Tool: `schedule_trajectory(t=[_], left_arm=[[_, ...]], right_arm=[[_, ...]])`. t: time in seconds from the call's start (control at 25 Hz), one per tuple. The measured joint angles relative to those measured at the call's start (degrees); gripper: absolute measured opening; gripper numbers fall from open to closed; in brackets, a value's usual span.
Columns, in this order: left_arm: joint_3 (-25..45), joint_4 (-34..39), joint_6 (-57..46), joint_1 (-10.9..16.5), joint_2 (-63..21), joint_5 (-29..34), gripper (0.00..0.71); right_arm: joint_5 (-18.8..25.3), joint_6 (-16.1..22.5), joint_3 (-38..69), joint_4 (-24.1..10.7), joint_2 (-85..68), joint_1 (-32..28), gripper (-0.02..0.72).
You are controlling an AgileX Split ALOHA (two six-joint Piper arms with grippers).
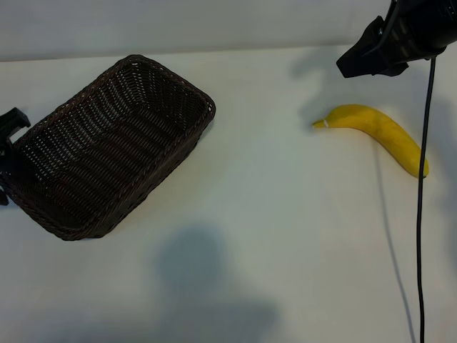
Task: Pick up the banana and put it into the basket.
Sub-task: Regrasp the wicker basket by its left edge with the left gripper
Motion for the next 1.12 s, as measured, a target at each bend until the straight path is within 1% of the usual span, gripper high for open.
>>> schedule_trajectory(t=[0.16, 0.32, 0.48, 0.8, 0.96, 1.12], left_arm=[[0.0, 4.5, -4.41, 0.0, 0.0, 1.21, 0.496], [0.0, 8.59, -7.4, 0.0, 0.0, 0.04, 0.496], [0.0, 8.52, -7.48, 0.0, 0.0, -3.53, 0.495], [0.0, 8.32, -7.16, 0.0, 3.01, -6.16, 0.495], [0.0, 6.04, -5.86, 0.0, 5.77, -9.83, 0.495], [0.0, 2.3, -2.67, 0.0, 10.48, -11.55, 0.495]], right_arm=[[0.0, 0.44, 0.0, 0.0, 0.0, 0.0, 0.503], [-0.01, 0.93, 0.0, 0.07, 0.0, 0.0, 0.503], [-0.06, 1.15, 0.0, 0.2, 0.0, 0.0, 0.503], [-0.69, 1.22, 0.0, 0.24, 0.0, 0.0, 0.503], [-0.93, 1.26, 0.0, 0.24, 0.0, 0.0, 0.503], [-0.93, 1.26, 0.0, 0.24, 0.0, 0.0, 0.503]])
